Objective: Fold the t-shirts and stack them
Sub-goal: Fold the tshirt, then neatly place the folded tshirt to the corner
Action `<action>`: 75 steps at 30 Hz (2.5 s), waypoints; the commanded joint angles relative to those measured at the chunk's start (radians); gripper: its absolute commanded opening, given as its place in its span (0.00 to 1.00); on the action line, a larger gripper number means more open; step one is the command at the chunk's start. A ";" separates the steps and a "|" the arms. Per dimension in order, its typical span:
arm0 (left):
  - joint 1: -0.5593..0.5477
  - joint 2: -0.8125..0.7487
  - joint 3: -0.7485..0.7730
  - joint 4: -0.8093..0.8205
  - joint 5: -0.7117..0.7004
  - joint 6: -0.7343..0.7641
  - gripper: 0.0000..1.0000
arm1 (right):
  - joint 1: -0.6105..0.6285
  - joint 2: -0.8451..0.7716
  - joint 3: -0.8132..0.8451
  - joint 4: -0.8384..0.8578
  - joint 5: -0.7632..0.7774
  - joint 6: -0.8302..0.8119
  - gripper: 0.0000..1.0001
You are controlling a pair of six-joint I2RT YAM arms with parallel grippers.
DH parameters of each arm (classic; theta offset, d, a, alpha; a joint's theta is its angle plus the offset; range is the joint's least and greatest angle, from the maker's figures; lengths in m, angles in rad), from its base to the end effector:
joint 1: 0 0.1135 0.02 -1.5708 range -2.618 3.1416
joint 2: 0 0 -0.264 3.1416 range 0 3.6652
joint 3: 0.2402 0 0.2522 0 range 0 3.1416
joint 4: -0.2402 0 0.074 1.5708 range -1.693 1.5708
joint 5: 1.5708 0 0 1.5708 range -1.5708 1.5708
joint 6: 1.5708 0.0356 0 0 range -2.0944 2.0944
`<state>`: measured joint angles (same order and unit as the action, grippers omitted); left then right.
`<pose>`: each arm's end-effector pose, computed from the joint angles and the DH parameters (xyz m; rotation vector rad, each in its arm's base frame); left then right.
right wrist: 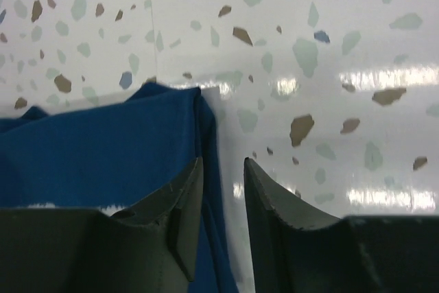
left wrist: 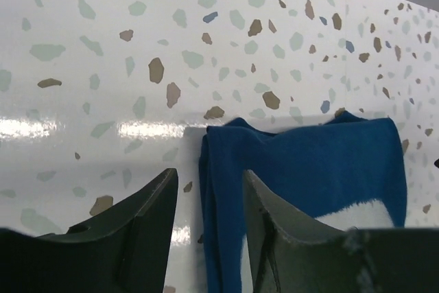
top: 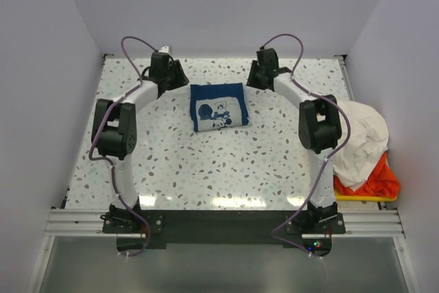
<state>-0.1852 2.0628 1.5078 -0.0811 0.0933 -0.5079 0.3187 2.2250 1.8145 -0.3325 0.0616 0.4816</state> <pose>0.4639 -0.0903 0.2031 -0.3087 2.2258 -0.4837 0.4849 0.1577 0.2062 0.2215 2.3252 0.3334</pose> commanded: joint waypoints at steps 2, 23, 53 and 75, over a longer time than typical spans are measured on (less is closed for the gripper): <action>-0.016 -0.131 -0.070 0.066 0.074 -0.052 0.46 | 0.023 -0.194 -0.141 0.046 -0.123 0.046 0.31; -0.049 -0.150 -0.219 -0.035 0.105 -0.030 0.61 | 0.030 -0.208 -0.445 0.113 -0.210 0.095 0.25; -0.103 0.149 0.155 -0.443 -0.171 0.137 0.00 | 0.051 -0.616 -0.565 0.033 -0.186 0.087 0.40; 0.177 0.422 0.660 -0.403 -0.612 0.578 0.00 | 0.137 -0.999 -0.932 0.092 -0.140 0.126 0.39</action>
<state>-0.0311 2.4748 2.1105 -0.5499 -0.4480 -0.0612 0.4545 1.2518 0.9058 -0.2699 -0.1146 0.6041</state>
